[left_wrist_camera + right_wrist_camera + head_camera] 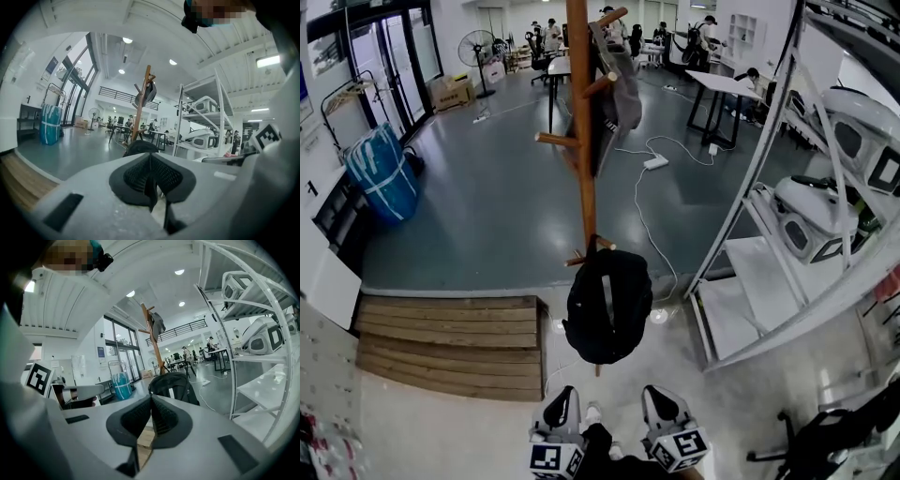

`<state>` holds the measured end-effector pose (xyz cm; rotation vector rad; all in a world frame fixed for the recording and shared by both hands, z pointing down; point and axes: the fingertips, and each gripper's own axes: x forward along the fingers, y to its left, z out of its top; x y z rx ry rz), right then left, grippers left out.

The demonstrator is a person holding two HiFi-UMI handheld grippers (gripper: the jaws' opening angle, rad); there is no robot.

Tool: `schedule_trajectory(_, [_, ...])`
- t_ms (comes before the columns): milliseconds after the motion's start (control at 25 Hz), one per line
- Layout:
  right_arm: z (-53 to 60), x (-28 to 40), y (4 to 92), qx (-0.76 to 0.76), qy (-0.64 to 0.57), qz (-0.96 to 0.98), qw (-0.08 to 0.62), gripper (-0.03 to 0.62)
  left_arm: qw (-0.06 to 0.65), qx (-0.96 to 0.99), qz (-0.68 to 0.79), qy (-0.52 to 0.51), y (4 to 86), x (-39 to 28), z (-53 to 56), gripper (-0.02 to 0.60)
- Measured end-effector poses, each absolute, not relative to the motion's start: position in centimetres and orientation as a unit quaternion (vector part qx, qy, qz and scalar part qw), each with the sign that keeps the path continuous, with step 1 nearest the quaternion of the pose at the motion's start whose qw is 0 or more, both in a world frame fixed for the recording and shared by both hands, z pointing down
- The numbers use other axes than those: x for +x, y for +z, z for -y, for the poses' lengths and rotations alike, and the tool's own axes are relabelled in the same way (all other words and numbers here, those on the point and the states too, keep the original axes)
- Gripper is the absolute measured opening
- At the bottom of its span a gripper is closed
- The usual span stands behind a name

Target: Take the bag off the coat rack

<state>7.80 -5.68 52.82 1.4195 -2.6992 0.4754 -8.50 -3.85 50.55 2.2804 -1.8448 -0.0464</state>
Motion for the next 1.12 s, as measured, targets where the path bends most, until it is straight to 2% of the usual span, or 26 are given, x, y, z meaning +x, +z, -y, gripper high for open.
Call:
schedule_trajectory(520, [13.1,4.0,52.4,0.474,0.149,0.867,0.04,0.014,0.105,0.79,0.603,-0.025,50.6,-11.6,12.3,0.02])
schedule_trajectory(1120, [17.9,3.2,53.2,0.448,0.159,0.879,0.046,0.014,0.109,0.769,0.629,-0.012,52.0,-12.8,15.3,0.021])
